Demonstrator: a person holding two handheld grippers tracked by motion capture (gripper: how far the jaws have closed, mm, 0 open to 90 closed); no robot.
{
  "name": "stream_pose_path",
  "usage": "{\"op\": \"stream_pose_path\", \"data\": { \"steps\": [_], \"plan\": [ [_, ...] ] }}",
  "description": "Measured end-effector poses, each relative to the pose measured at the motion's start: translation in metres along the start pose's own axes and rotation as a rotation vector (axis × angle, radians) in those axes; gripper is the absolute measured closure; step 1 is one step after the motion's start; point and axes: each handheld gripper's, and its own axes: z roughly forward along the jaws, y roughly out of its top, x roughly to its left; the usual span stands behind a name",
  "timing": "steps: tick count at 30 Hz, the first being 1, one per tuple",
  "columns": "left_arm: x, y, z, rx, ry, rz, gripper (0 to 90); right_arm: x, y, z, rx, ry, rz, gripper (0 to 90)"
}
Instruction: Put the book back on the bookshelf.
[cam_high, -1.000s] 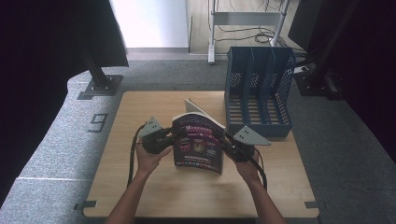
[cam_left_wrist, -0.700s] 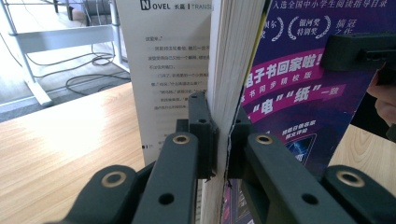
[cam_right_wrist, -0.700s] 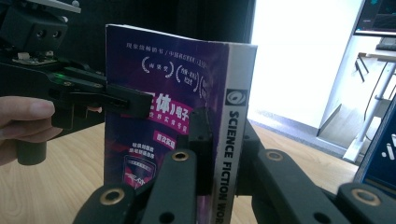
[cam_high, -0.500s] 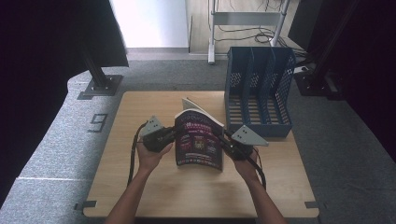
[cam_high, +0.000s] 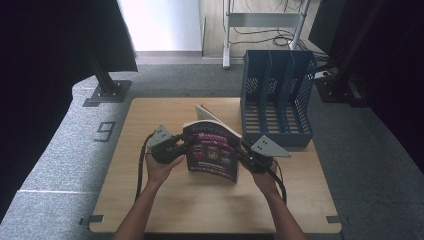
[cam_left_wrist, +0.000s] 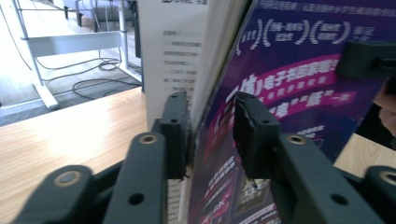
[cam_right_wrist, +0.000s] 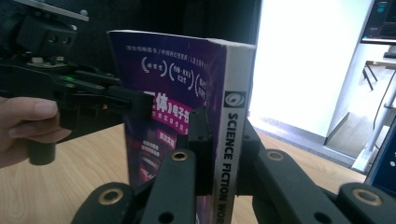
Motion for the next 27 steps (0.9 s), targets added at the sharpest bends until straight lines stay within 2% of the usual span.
{"op": "stream_pose_path", "data": {
  "steps": [4,6,7,11,14,18,19,20,23,27],
  "plan": [
    [0.004,-0.002,0.003,0.005,-0.012,-0.019,64.8,-0.003,0.001,0.001,0.015,0.025,0.026,76.2],
    [0.005,-0.003,0.004,0.005,-0.022,-0.027,68.3,-0.006,-0.001,0.004,0.044,0.034,0.040,74.0],
    [0.006,-0.003,0.004,0.005,-0.028,-0.032,70.5,-0.007,-0.004,0.009,0.062,0.036,0.045,74.0],
    [0.006,-0.004,0.004,0.007,-0.042,-0.042,71.5,-0.011,-0.005,0.012,0.056,0.029,0.071,74.4],
    [0.005,-0.004,0.003,0.011,-0.043,-0.034,71.4,-0.010,-0.005,0.012,0.052,0.015,0.063,79.1],
    [0.009,-0.004,0.003,0.010,-0.025,-0.043,58.9,-0.006,-0.005,0.006,0.051,0.027,0.029,80.9],
    [0.010,-0.004,0.004,0.013,0.013,-0.047,56.0,-0.005,-0.005,0.006,0.049,0.030,0.028,81.0],
    [0.012,-0.004,0.005,0.012,0.029,-0.055,53.2,-0.004,-0.006,0.005,0.048,0.033,0.022,81.0],
    [0.016,-0.004,0.007,0.009,0.052,-0.074,46.3,-0.002,-0.006,0.004,0.049,0.041,0.009,81.0],
    [0.018,-0.002,0.010,0.017,0.050,-0.068,40.8,-0.001,-0.005,0.004,0.056,0.048,-0.006,81.1]
  ]
}}
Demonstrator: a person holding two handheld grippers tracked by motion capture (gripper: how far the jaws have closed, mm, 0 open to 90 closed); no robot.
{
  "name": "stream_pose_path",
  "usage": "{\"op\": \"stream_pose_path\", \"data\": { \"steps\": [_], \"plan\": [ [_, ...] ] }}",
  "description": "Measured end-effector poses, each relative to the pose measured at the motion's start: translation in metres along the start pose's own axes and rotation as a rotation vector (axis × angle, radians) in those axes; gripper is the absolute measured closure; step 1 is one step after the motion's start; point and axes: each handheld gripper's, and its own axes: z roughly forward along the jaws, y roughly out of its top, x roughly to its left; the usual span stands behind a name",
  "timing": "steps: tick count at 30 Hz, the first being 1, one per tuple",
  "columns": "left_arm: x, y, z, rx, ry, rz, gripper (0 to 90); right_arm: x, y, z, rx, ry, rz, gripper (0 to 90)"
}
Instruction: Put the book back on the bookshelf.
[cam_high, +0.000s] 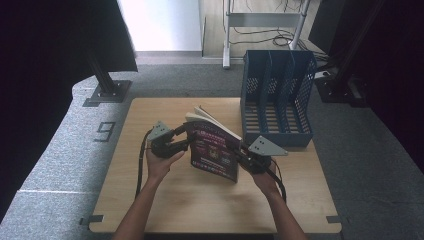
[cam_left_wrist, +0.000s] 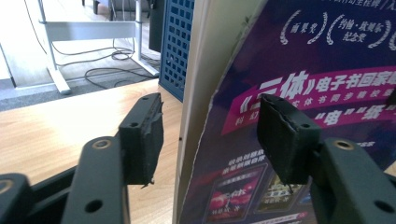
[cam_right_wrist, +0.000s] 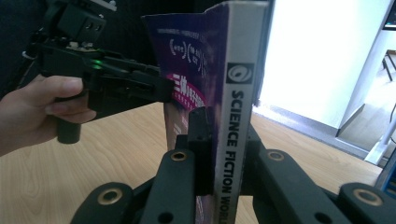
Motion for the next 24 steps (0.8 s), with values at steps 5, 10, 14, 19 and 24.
{"op": "stream_pose_path", "data": {
  "steps": [5,10,14,19,24],
  "plan": [
    [-0.001,0.012,0.005,0.007,-0.011,0.038,36.6,0.000,0.000,-0.001,-0.005,0.013,-0.001,81.1],
    [-0.005,0.018,0.008,0.007,-0.016,0.057,35.8,-0.001,0.000,-0.001,-0.005,0.023,-0.004,81.0],
    [-0.006,0.020,0.012,0.019,-0.032,0.053,34.6,-0.002,-0.001,-0.001,-0.006,0.025,0.003,80.6],
    [-0.004,0.024,0.018,0.044,-0.042,0.051,30.7,-0.003,-0.001,-0.002,-0.005,0.025,0.003,80.7],
    [-0.005,0.023,0.021,0.047,-0.049,0.055,29.8,-0.003,-0.001,-0.002,-0.003,0.030,-0.006,81.0]
  ]
}}
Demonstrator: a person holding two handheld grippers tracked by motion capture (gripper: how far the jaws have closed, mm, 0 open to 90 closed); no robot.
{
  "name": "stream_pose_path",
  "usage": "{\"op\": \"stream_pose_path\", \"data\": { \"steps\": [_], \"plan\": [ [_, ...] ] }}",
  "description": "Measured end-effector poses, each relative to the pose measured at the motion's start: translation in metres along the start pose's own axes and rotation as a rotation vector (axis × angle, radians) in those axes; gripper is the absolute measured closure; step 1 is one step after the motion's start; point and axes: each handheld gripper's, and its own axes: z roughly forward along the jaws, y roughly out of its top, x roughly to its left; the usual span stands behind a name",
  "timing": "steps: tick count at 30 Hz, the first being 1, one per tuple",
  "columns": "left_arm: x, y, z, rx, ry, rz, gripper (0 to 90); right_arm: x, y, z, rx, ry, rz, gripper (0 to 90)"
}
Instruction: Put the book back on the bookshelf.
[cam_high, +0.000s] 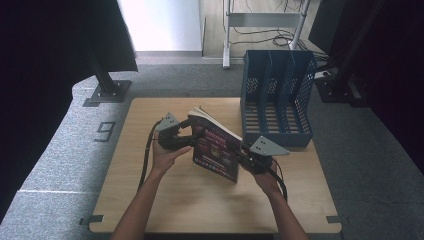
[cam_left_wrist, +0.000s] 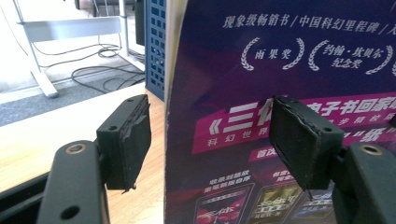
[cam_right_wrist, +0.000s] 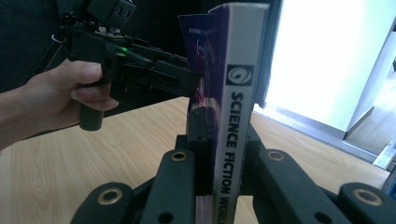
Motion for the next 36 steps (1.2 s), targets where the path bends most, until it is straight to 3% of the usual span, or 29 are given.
{"op": "stream_pose_path", "data": {
  "steps": [5,9,10,14,22,25,36],
  "plan": [
    [-0.001,0.000,0.001,-0.002,-0.031,-0.003,31.1,0.000,0.000,0.001,-0.001,0.006,-0.003,80.6],
    [-0.001,0.000,0.001,0.000,-0.031,-0.005,31.9,-0.002,0.000,0.001,-0.005,0.019,0.004,79.1],
    [-0.001,0.000,0.001,0.000,-0.034,-0.008,32.6,-0.003,0.000,0.002,-0.010,0.037,0.013,75.3],
    [-0.001,0.000,0.000,0.001,-0.037,-0.008,33.0,-0.002,0.002,0.008,0.016,0.037,0.007,72.3],
    [-0.001,0.000,-0.001,0.003,-0.039,-0.012,33.4,-0.002,0.003,0.022,0.057,0.011,0.002,71.9],
    [-0.001,0.000,-0.002,0.008,-0.037,-0.011,33.5,-0.002,0.002,0.030,0.091,-0.018,0.015,75.8],
    [-0.006,-0.001,-0.005,0.020,-0.022,0.003,33.1,-0.004,0.003,0.030,0.108,-0.063,0.053,81.6]
  ]
}}
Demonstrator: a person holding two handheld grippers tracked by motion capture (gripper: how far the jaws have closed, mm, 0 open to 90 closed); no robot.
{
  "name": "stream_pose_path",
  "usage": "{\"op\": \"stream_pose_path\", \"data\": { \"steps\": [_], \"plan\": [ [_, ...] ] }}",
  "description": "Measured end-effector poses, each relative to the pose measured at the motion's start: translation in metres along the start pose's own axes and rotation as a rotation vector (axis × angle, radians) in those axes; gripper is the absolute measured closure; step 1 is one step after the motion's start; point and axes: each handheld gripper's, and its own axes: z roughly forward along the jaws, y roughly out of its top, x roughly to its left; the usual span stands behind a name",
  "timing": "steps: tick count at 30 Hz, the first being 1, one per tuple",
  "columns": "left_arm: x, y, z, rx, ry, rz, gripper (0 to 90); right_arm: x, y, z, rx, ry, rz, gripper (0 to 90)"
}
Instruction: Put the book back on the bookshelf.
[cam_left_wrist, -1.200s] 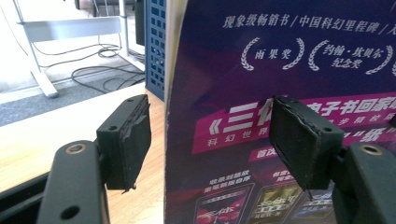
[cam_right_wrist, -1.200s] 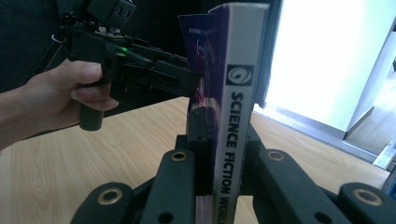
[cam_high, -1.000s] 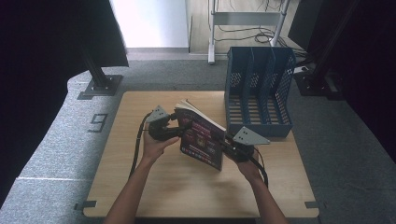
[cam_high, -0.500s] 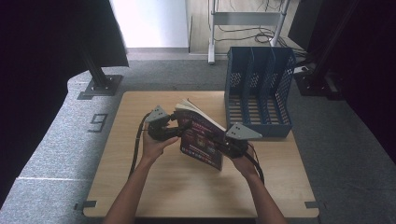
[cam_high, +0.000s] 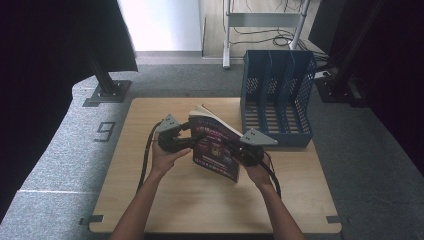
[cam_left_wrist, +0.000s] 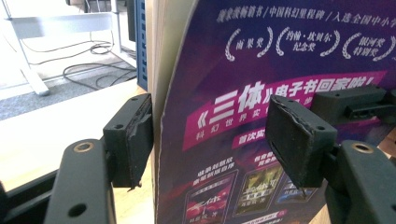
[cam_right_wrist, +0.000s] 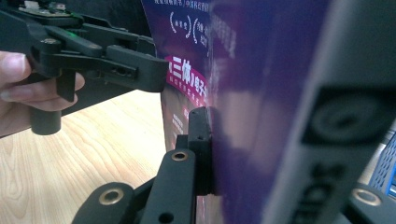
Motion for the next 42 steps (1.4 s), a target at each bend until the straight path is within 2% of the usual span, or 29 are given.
{"op": "stream_pose_path", "data": {
  "steps": [10,17,20,27,29,31,35,42],
  "plan": [
    [-0.002,-0.012,-0.015,0.036,0.046,0.002,32.5,0.003,-0.002,0.000,-0.019,-0.022,0.009,81.7],
    [-0.003,-0.025,-0.027,0.058,0.074,-0.018,32.3,0.001,-0.004,-0.002,-0.034,-0.021,0.026,81.6],
    [-0.005,-0.033,-0.034,0.082,0.100,-0.026,31.9,-0.001,-0.005,-0.004,-0.038,-0.022,0.028,81.7],
    [-0.010,-0.047,-0.042,0.103,0.100,-0.036,31.9,-0.004,-0.005,-0.006,-0.032,-0.036,0.043,81.7],
    [-0.011,-0.057,-0.046,0.118,0.097,-0.047,32.1,-0.004,-0.005,-0.007,-0.032,-0.042,0.052,81.7],
    [-0.011,-0.060,-0.047,0.127,0.100,-0.048,32.0,-0.005,-0.005,-0.007,-0.032,-0.045,0.058,81.7],
    [-0.007,-0.074,-0.051,0.121,0.097,-0.085,32.5,-0.006,-0.003,-0.006,-0.019,-0.067,0.081,81.8],
    [-0.008,-0.079,-0.050,0.153,0.089,-0.073,32.2,0.000,0.002,-0.006,-0.030,-0.101,0.078,81.9]
  ]
}}
